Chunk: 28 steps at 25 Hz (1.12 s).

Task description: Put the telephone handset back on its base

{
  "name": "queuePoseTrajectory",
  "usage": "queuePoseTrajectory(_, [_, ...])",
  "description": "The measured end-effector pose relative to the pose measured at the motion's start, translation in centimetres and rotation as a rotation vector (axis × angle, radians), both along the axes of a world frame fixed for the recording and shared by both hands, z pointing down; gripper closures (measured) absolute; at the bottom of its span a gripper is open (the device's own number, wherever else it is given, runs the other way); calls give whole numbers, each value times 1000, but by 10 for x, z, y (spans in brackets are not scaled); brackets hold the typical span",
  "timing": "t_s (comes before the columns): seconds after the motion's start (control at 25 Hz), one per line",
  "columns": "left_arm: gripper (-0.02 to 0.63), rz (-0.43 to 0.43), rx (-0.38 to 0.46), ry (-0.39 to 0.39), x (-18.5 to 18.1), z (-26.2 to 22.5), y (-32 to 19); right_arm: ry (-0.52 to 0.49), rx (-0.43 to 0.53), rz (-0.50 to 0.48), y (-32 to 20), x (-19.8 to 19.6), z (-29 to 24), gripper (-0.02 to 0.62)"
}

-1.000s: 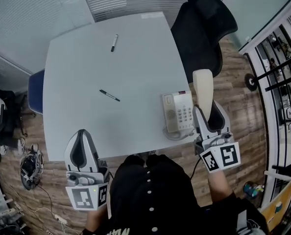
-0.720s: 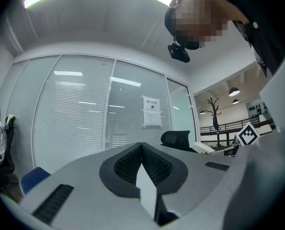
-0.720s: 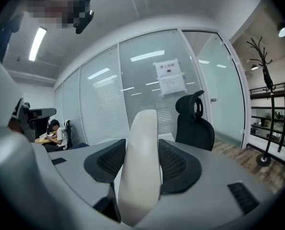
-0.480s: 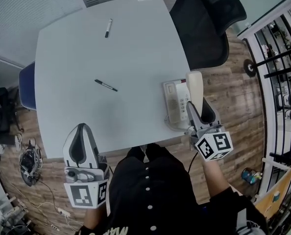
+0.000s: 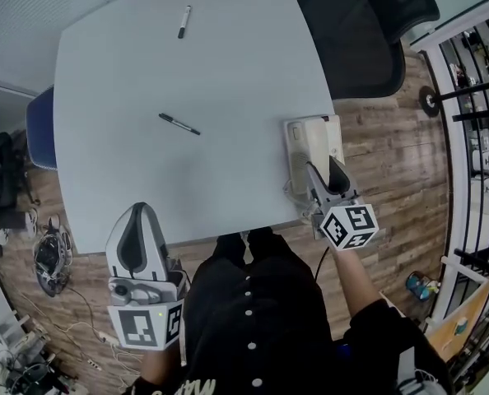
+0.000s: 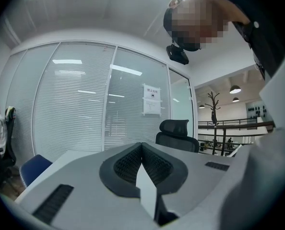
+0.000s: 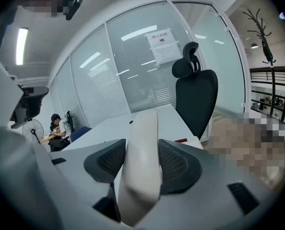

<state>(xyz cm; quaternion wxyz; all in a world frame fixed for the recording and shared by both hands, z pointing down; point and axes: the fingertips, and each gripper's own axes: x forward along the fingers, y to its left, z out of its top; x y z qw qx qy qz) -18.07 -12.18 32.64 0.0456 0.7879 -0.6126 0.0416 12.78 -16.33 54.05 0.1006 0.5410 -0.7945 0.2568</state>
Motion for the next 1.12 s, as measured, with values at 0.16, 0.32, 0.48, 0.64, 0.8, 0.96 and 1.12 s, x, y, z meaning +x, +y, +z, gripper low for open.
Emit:
queuePoseTrajectory(0.16, [592, 3, -29, -5, 0, 8, 1, -11, -49, 7, 0, -1, 27, 363])
queuePoseTrajectory(0.32, [592, 6, -56, -13, -2, 15, 3, -7, -70, 0, 0, -5, 46, 362])
queuePoseTrajectory(0.48, [592, 2, -77, -20, -1, 22, 5, -6, -98, -7, -1, -4, 64, 362])
queuePoseTrajectory(0.64, [592, -2, -93, -26, 0, 27, 9, 3, -123, -8, -1, -2, 77, 362])
queuePoseTrajectory(0.8, [592, -7, -107, -27, -2, 31, 11, 10, -135, -5, -3, -5, 84, 362])
queuePoseTrajectory(0.96, [592, -5, -116, -28, -2, 35, 12, 24, -141, 1, -5, -7, 91, 362])
queuePoseTrajectory(1.12, [592, -3, -124, -28, 0, 38, 12, 44, -142, 0, -6, -8, 94, 362])
